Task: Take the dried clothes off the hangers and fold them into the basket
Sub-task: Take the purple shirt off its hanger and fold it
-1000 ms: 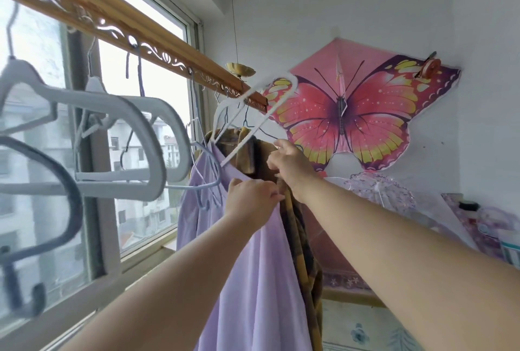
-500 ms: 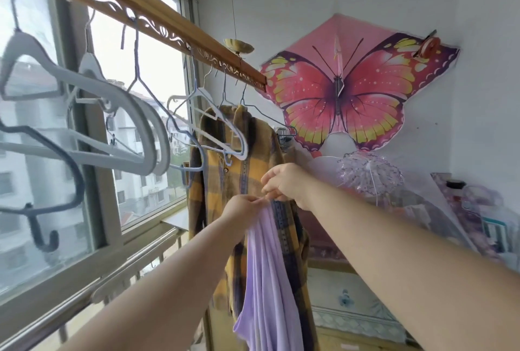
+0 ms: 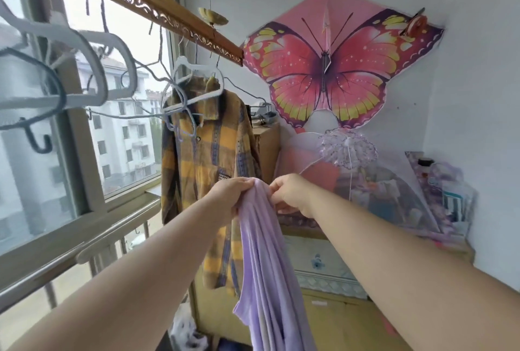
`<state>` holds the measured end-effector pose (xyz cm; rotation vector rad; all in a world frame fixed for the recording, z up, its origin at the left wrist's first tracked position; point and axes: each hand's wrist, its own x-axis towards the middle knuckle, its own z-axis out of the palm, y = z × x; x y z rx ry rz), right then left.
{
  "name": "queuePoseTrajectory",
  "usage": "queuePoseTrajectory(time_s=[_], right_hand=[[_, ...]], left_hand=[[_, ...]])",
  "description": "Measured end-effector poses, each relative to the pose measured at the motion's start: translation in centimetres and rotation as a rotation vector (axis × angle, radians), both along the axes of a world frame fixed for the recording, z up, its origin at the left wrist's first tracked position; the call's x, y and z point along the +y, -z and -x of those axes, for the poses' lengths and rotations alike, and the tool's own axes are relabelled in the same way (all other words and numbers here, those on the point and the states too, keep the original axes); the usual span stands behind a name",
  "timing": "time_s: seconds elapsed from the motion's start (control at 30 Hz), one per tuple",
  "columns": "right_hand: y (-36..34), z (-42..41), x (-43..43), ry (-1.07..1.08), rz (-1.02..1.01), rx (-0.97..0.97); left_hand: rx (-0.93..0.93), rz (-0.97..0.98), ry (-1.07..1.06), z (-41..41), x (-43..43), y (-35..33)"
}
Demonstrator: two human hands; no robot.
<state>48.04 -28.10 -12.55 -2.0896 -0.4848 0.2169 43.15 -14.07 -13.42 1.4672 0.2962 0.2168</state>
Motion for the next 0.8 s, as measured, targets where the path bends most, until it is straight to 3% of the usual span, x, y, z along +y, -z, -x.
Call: queuePoseTrajectory(time_s=[0.2, 0.43, 0.8], right_hand=[[2.0, -0.1, -1.1, 0.182, -0.107, -0.026], [2.7, 2.0, -1.2, -0.083, -0.199, 0.089], [5.3, 2.0, -0.8, -0.161, -0.355, 0.154]], left_hand=[[0.06, -0.075, -0.079, 0.6, -0.6, 0.9], [0.045, -0.168, -0.054, 1.8, -0.6, 1.2], [0.029, -0.067, 0.012, 3.2, 0.4, 1.9]])
